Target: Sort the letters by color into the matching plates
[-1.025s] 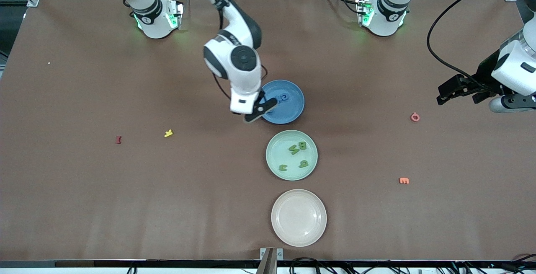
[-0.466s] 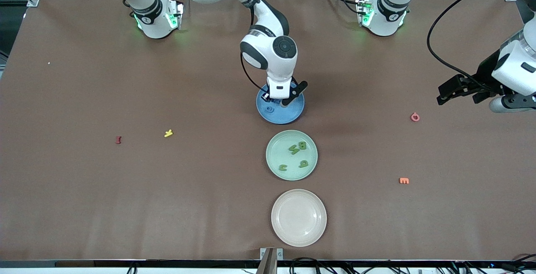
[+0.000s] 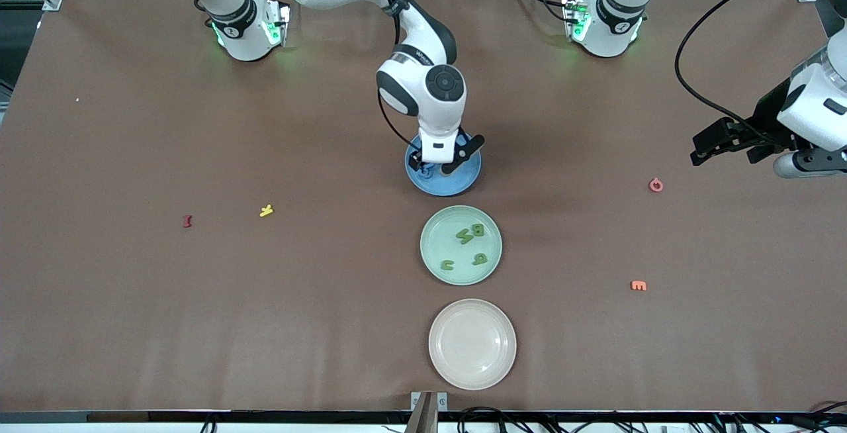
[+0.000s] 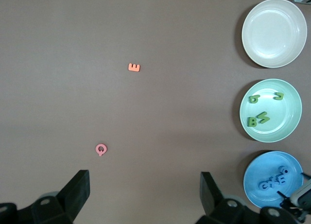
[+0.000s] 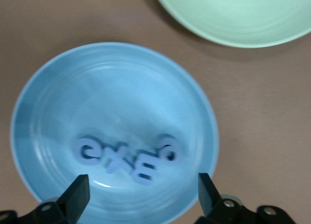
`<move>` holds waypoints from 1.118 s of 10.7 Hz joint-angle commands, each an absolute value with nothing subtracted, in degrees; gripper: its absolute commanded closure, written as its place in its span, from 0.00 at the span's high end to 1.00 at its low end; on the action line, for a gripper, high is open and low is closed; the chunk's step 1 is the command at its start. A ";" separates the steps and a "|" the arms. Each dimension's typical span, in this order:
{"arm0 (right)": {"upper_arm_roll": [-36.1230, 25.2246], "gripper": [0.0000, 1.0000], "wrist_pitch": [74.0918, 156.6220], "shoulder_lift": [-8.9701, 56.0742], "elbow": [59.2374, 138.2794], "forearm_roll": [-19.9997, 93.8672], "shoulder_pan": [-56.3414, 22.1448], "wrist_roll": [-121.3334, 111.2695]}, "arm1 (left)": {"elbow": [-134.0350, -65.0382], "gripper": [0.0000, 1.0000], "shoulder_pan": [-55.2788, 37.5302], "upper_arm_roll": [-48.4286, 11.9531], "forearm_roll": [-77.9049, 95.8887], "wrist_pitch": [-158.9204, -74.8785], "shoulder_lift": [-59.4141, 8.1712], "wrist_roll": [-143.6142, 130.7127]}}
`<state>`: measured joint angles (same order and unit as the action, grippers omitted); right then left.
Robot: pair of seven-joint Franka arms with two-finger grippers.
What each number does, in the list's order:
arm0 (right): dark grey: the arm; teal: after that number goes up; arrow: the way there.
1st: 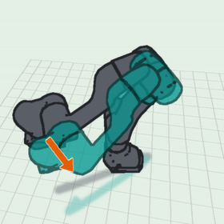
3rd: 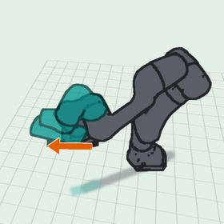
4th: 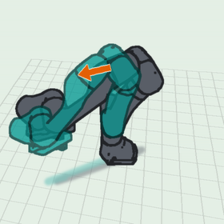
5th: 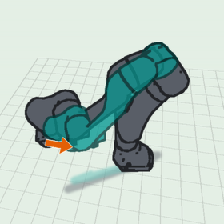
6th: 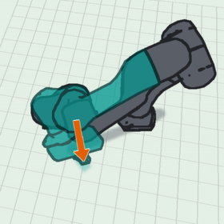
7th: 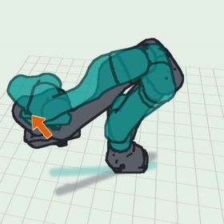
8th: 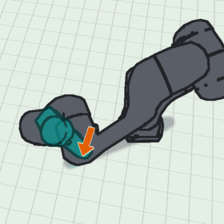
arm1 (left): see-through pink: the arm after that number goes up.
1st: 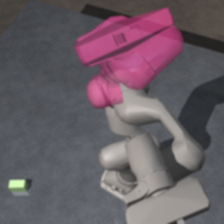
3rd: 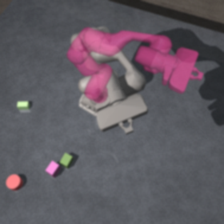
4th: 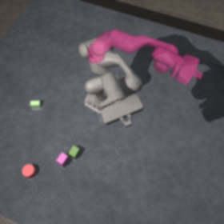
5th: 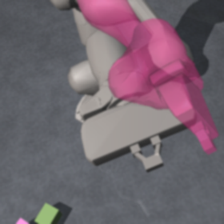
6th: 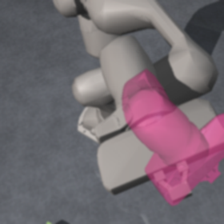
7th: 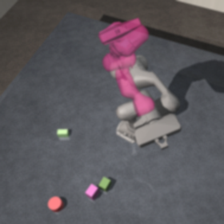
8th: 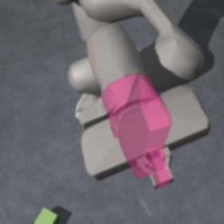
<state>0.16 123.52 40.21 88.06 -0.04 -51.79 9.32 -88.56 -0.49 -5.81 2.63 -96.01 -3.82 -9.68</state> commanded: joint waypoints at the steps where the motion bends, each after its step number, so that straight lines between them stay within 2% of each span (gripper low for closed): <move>1: -4.81 1.00 119.27 39.29 86.05 1.14 -48.18 1.78 | -88.68 1.00 -0.18 -5.71 1.94 -95.54 -2.73 -8.17; 7: -9.58 1.00 117.95 34.81 85.70 1.41 -29.48 -6.50 | -88.77 1.00 -0.53 -7.12 -2.99 -95.27 -2.64 -8.26; 11: -12.30 1.00 117.34 30.51 85.17 1.41 -20.42 -6.59 | -88.51 1.00 -0.53 -7.12 -3.08 -95.10 -2.64 -8.26; 12: -12.83 1.00 114.90 29.02 85.08 1.32 -18.65 -6.42 | -88.42 1.00 -0.53 -7.12 -3.08 -95.10 -2.64 -8.26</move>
<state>-12.79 118.58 32.98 84.50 0.45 -22.41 -6.18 -88.55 -0.60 -6.92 -1.71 -95.83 -3.39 -9.02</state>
